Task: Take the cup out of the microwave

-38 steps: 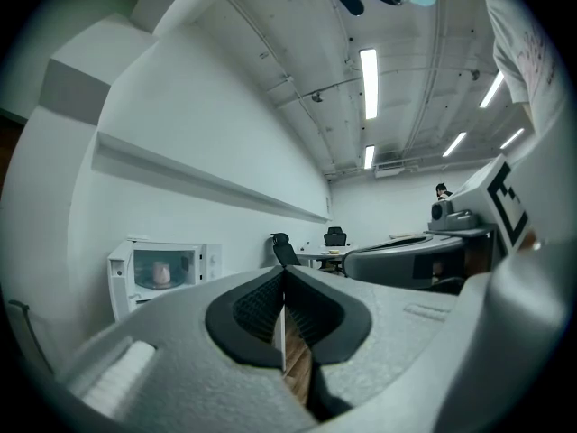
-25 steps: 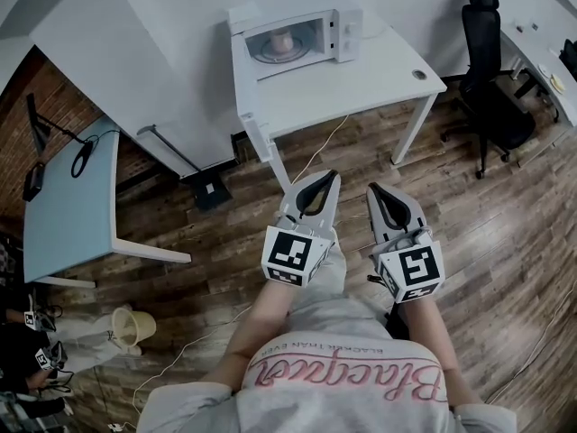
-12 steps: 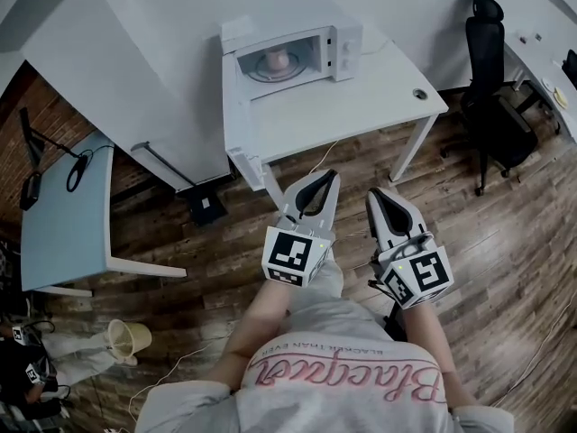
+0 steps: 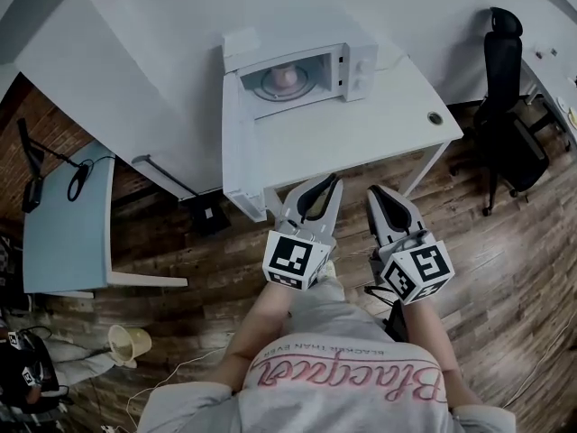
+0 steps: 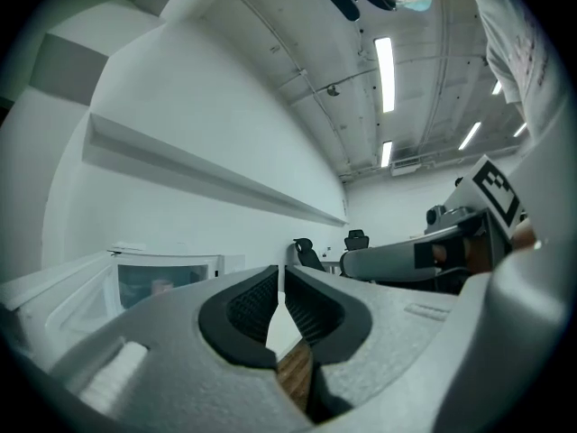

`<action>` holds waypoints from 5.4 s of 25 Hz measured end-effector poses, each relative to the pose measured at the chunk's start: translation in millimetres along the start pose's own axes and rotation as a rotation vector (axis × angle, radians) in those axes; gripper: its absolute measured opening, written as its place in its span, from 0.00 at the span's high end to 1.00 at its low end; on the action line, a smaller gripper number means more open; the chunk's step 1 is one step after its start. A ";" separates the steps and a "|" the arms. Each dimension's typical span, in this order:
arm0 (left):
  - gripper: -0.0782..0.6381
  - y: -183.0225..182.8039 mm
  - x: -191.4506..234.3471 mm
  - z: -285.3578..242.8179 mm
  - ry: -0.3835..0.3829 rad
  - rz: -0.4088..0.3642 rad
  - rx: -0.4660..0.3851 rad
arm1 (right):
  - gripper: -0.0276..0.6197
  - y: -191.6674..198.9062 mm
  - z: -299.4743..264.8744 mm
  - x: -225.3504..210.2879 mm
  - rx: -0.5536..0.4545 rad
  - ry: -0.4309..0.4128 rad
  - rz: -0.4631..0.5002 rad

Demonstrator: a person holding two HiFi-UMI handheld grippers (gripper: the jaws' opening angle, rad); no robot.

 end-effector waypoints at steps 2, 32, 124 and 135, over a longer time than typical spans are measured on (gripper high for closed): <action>0.88 2.2 14.5 -10.3 -0.025 0.001 -0.001 | 0.94 0.0 -18.0 -6.2 0.012 -0.020 0.015; 0.77 52.6 134.1 -76.2 -0.222 0.074 0.028 | 0.94 28.6 -168.8 -42.6 0.137 -0.182 0.107; 0.72 182.7 293.0 -236.1 -0.797 -0.027 0.218 | 0.94 63.2 -345.1 -183.7 0.250 -0.726 0.149; 0.72 195.2 320.4 -247.5 -0.799 -0.020 0.230 | 0.94 77.0 -357.4 -188.2 0.290 -0.724 0.166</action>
Point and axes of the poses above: the fingertips, and each gripper's own axes: z backward along the fingers, x to its left, y out of its underside, the point moved 6 cm from there along z, backward along the fingers, and after that the axes turned 8 degrees about -x, right-handed, at the moved point
